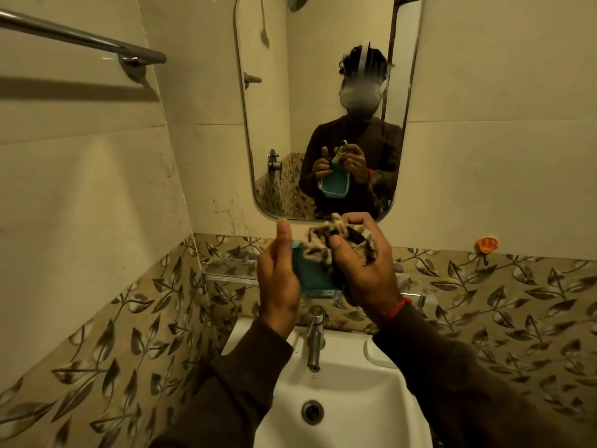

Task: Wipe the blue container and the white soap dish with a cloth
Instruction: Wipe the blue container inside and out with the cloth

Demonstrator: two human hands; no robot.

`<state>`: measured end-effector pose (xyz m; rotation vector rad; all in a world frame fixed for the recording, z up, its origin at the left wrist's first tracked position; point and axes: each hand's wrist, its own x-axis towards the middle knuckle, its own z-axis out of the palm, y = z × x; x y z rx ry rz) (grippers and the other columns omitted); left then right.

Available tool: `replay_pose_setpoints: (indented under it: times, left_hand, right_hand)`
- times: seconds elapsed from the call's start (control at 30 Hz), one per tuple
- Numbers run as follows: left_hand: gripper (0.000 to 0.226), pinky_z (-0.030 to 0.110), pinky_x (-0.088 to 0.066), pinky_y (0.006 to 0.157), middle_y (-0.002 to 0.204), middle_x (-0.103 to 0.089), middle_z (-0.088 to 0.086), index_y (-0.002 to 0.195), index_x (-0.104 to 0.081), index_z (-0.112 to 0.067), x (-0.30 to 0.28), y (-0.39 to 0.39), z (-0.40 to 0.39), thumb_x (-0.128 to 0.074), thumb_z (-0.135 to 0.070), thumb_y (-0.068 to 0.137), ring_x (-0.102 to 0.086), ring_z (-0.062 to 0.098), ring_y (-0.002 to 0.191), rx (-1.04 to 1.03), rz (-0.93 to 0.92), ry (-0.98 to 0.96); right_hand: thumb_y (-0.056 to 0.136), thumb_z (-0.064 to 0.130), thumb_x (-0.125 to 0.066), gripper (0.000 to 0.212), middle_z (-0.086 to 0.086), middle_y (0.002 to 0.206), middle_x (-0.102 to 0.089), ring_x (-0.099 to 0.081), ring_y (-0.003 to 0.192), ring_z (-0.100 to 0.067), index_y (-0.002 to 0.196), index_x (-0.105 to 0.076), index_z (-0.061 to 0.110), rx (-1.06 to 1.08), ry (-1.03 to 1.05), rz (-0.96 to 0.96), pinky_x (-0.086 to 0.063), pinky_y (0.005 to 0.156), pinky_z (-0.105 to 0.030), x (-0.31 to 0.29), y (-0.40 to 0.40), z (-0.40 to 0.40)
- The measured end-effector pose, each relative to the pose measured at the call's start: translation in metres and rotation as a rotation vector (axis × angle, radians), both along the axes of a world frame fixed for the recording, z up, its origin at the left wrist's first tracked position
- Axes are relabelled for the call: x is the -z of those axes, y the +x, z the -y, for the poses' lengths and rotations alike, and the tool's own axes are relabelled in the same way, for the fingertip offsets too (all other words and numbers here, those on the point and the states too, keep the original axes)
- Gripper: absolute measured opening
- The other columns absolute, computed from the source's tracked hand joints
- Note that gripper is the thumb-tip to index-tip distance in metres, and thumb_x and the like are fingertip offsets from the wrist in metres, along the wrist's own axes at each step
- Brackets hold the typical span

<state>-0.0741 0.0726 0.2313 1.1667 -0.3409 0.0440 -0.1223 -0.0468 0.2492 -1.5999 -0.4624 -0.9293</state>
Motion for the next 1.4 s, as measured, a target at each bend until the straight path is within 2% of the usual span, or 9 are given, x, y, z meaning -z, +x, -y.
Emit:
replay_pose_setpoints:
  times: [0.33, 0.47, 0.57, 0.8, 0.9, 1.1, 1.2, 1.27, 1.4]
  left_hand:
    - [0.066, 0.061, -0.055, 0.093, 0.121, -0.071, 0.024, 0.114, -0.075, -0.015, -0.001, 0.017, -0.02, -0.048, -0.071, 0.091, -0.072, 0.039, 0.104, 0.315, -0.276, -0.508]
    - [0.062, 0.054, -0.063, 0.072, 0.108, -0.076, 0.023, 0.112, -0.078, -0.013, 0.018, 0.012, -0.008, -0.039, -0.06, 0.1, -0.076, 0.039, 0.091, 0.411, -0.429, -0.659]
    - [0.069, 0.059, -0.062, 0.073, 0.109, -0.074, 0.029, 0.134, -0.06, -0.012, 0.023, 0.011, -0.004, -0.043, -0.067, 0.095, -0.075, 0.043, 0.093, 0.417, -0.544, -0.627]
    - [0.1, 0.058, -0.055, 0.095, 0.127, -0.067, 0.029, 0.133, -0.061, -0.002, 0.022, 0.021, -0.008, -0.052, -0.084, 0.078, -0.067, 0.043, 0.114, 0.479, -0.542, -0.504]
    - [0.092, 0.053, -0.063, 0.072, 0.105, -0.075, 0.026, 0.114, -0.073, 0.0, 0.029, 0.031, -0.012, -0.045, -0.082, 0.083, -0.076, 0.04, 0.091, 0.447, -0.527, -0.516]
    - [0.088, 0.056, -0.057, 0.089, 0.123, -0.071, 0.022, 0.117, -0.076, -0.016, 0.05, 0.037, -0.014, -0.04, -0.087, 0.081, -0.07, 0.041, 0.106, 0.517, -0.411, -0.415]
    - [0.091, 0.057, -0.054, 0.093, 0.131, -0.067, 0.022, 0.128, -0.07, -0.021, 0.055, 0.031, -0.005, -0.043, -0.091, 0.076, -0.065, 0.044, 0.118, 0.508, -0.406, -0.305]
    - [0.089, 0.054, -0.056, 0.089, 0.124, -0.071, 0.023, 0.122, -0.074, -0.018, 0.057, 0.029, -0.001, -0.048, -0.089, 0.076, -0.069, 0.042, 0.113, 0.507, -0.424, -0.334]
    - [0.088, 0.054, -0.057, 0.085, 0.118, -0.073, 0.024, 0.117, -0.076, -0.012, 0.059, 0.021, 0.003, -0.061, -0.086, 0.071, -0.07, 0.041, 0.11, 0.508, -0.461, -0.373]
  right_hand:
    - [0.09, 0.034, -0.055, 0.016, 0.005, 0.095, -0.067, -0.065, 0.094, -0.018, 0.101, -0.056, 0.022, -0.013, 0.27, 0.042, -0.055, 0.081, -0.037, 0.005, 0.006, 0.017]
    - [0.092, 0.033, -0.056, 0.02, 0.005, 0.094, -0.067, -0.065, 0.092, -0.017, 0.104, -0.055, 0.017, -0.07, 0.309, 0.108, -0.054, 0.078, -0.032, -0.008, 0.009, 0.005]
    - [0.09, 0.03, -0.057, 0.014, 0.008, 0.098, -0.064, -0.065, 0.093, -0.016, 0.103, -0.053, 0.025, 0.023, 0.163, 0.144, -0.057, 0.078, -0.036, -0.011, 0.004, 0.004]
    - [0.083, 0.029, -0.066, 0.029, -0.003, 0.097, -0.066, -0.063, 0.085, -0.02, 0.107, -0.055, 0.017, 0.199, -0.618, 0.206, -0.053, 0.075, -0.036, 0.003, -0.013, 0.003]
    - [0.09, 0.032, -0.063, 0.027, 0.006, 0.094, -0.067, -0.063, 0.083, -0.004, 0.107, -0.06, 0.012, 0.041, -0.64, 0.104, -0.051, 0.071, -0.02, 0.001, -0.019, -0.007]
    - [0.094, 0.044, -0.056, 0.026, 0.005, 0.098, -0.069, -0.07, 0.086, -0.012, 0.112, -0.048, 0.027, 0.027, -0.032, -0.322, -0.059, 0.067, -0.029, -0.019, -0.022, -0.014]
    - [0.09, 0.045, -0.062, 0.042, 0.011, 0.105, -0.06, -0.062, 0.088, -0.005, 0.119, -0.032, 0.036, 0.107, -0.274, -0.632, -0.052, 0.066, -0.021, -0.028, -0.019, -0.013]
    - [0.088, 0.024, -0.067, 0.056, 0.001, 0.123, -0.049, -0.054, 0.106, -0.011, 0.128, -0.029, 0.03, 0.052, -0.499, -0.78, -0.052, 0.085, -0.026, -0.026, -0.016, -0.016]
    - [0.087, 0.008, -0.064, 0.047, -0.004, 0.126, -0.056, -0.053, 0.109, -0.014, 0.127, -0.043, 0.02, 0.182, -0.646, -0.75, -0.044, 0.089, -0.022, -0.007, -0.008, -0.025]
